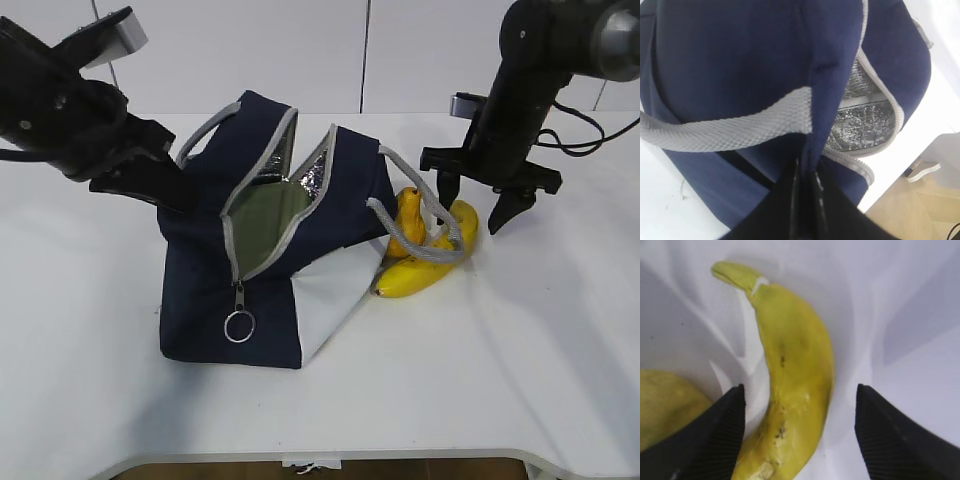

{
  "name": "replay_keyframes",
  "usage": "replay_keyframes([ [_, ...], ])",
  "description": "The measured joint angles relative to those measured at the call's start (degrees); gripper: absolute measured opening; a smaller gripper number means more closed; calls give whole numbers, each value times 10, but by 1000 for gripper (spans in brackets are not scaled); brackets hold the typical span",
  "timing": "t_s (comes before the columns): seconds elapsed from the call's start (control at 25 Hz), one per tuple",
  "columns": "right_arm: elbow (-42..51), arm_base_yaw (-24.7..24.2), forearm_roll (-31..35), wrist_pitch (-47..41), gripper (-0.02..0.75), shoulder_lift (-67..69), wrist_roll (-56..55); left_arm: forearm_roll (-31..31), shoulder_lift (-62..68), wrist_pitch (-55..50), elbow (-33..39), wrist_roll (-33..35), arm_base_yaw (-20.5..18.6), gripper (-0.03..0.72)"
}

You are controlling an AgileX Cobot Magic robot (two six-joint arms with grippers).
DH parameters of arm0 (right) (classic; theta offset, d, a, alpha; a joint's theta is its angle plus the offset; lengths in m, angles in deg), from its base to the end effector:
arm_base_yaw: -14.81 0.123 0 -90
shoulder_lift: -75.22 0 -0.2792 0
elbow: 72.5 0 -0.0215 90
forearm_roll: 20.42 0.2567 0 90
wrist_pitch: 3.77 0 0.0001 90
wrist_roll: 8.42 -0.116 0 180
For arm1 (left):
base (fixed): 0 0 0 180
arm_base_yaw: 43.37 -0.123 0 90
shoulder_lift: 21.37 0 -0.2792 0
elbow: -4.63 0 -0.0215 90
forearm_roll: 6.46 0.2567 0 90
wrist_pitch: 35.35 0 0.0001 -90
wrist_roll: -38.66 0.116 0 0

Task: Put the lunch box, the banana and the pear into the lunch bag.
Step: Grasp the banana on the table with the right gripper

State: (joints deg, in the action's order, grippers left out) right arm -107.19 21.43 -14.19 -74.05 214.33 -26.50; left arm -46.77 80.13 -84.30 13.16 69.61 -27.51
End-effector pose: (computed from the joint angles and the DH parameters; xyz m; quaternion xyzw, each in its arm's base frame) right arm 0.4713 0.0666 0.1478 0.1155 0.9909 0.0606 0.0340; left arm 0.3239 -0.1509 0.2401 0.2060 0.9166 -0.2717 0.2087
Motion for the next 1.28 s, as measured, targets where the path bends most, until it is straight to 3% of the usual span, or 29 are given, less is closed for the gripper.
replay_keyframes([
  [0.48,0,0,-5,0,526,11,0,1,0,0,0,0,0,-2],
  [0.6,0,0,-5,0,461,11,0,1,0,0,0,0,0,-3],
  [0.8,0,0,-7,2,285,11,-1,1,0,0,0,0,0,-2],
  [1.08,0,0,-23,2,279,7,24,1,0,0,0,0,0,-3],
  [1.28,1,0,-74,2,279,-28,61,2,0,0,0,0,0,-3],
])
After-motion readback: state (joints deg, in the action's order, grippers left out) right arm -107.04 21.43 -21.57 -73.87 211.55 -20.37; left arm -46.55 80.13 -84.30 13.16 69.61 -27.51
